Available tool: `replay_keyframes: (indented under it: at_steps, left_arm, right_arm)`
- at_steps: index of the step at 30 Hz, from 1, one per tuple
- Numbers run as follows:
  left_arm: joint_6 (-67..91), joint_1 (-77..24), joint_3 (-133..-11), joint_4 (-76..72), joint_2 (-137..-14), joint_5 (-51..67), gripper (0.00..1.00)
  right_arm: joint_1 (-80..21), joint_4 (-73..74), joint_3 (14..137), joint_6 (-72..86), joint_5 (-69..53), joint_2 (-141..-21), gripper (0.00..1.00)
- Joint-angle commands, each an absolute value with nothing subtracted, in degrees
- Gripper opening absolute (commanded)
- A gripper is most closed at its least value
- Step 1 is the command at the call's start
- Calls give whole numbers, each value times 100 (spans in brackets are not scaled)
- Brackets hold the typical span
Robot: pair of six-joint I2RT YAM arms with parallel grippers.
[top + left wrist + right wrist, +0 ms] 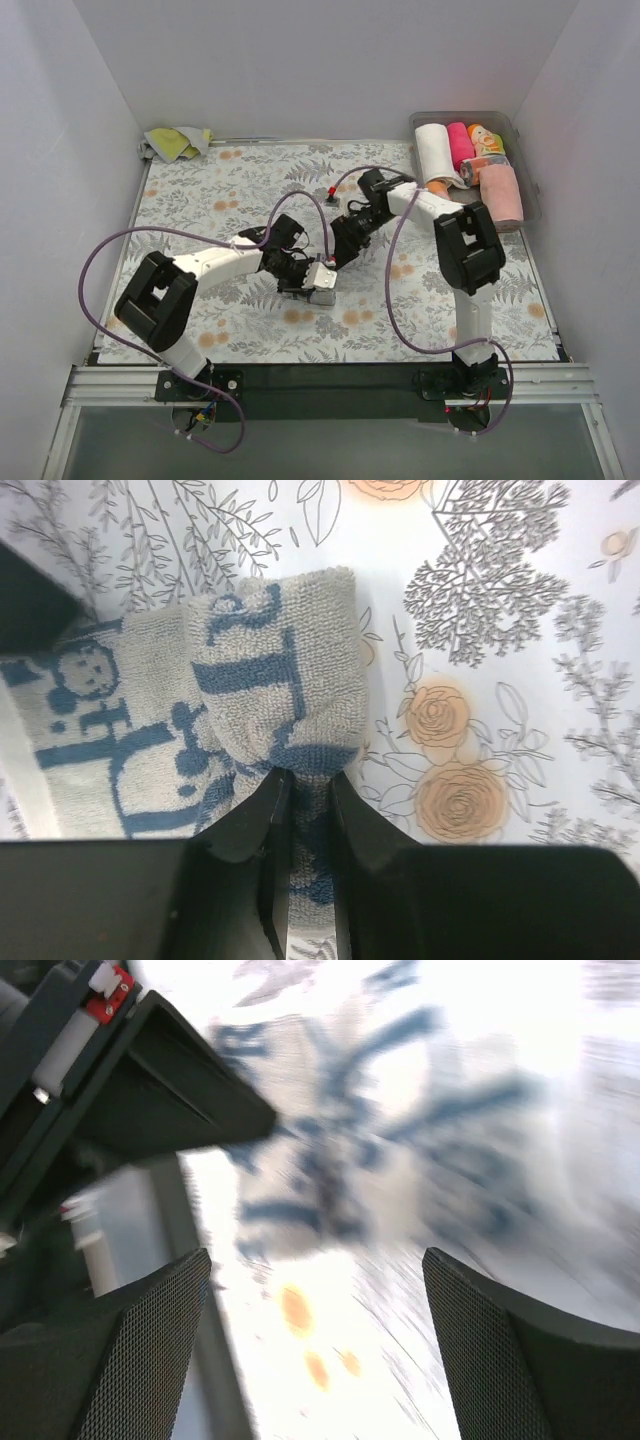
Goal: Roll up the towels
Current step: Roll the towel
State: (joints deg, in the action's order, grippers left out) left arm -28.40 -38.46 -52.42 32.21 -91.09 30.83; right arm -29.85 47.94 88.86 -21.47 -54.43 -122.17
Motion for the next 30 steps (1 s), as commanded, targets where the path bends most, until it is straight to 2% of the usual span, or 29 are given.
replay_keyframes:
  at_steps: [1,7,11,13,18,23,25,28,30]
  left_arm:
    - [-2549,-3613,-5754,4718,-9684,3840,4]
    - [-2671,-3138,-6889,5852,-11106,4517,6]
    - [-2943,-2892,-7768,6670,-12188,4728,8]
    - [-3067,-2760,-8260,6925,-12584,4851,9]
    - [-3278,-2549,-9112,7391,-13455,4974,11]
    - [-3366,-2496,-9465,7541,-13798,4905,12]
    - [-3357,-2470,-9597,7558,-13886,4895,13]
    - [-3322,-2426,-9694,7567,-13931,4913,14]
    - [-3314,-2391,-9695,7541,-13904,4931,15]
  right_arm:
    - [-2611,4097,8370,-2347,-3913,-11226,77]
    - [-2698,3042,7147,-2513,-3183,-9643,69]
    - [-3416,2593,6461,-2891,-2831,-8895,66]
    - [-3777,2462,6267,-3049,-2480,-8842,66]
    - [-4903,1618,6056,-3445,-1548,-9122,75]
    - [-5255,941,6038,-3823,-1310,-9685,72]
    - [-5300,853,6003,-3937,-1274,-9947,66]
    - [-5317,861,5915,-4104,-1274,-10177,45]
    - [-5291,844,5714,-4184,-1414,-10152,18]
